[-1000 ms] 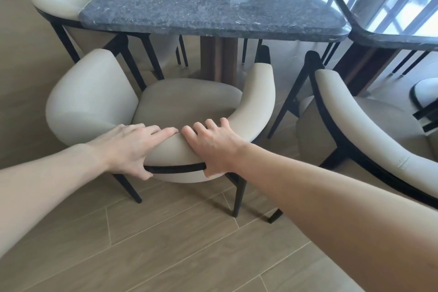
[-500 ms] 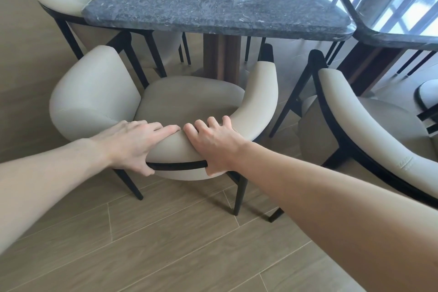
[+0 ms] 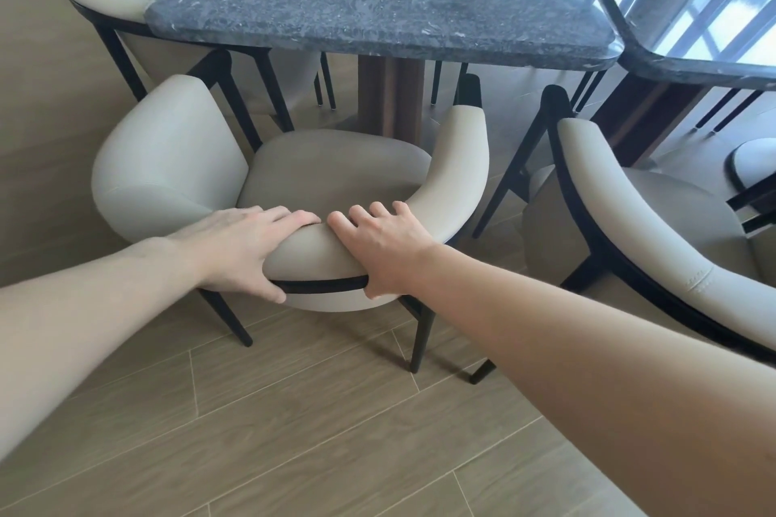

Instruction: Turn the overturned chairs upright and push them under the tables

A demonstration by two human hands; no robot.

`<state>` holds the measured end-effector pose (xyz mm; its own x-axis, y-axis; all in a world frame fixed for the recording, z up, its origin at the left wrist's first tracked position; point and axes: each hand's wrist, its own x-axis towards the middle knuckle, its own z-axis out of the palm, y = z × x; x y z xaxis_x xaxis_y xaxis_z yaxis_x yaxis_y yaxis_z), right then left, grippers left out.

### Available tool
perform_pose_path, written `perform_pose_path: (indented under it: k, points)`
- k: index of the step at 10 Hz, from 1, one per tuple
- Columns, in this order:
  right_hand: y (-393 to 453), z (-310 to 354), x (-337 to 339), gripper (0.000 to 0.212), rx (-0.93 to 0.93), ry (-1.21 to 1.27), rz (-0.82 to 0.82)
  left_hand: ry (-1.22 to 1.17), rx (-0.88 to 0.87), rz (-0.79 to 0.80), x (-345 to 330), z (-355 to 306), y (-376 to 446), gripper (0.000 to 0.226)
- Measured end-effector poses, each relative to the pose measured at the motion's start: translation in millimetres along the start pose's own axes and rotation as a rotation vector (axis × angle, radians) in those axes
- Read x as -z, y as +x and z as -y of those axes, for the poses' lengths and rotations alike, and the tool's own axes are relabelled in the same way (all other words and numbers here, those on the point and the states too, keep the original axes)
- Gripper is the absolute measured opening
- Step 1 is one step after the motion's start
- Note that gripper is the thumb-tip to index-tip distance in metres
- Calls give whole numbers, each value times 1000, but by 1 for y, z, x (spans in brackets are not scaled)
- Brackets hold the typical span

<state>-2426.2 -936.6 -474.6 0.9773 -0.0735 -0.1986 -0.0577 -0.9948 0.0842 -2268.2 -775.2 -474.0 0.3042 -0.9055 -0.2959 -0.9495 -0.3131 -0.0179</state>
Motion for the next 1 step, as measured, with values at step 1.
perform_pose_path:
  k: [1]
  points:
    - [-5, 0, 12, 90, -46, 92, 58, -403, 59, -23, 5, -12, -4, 91]
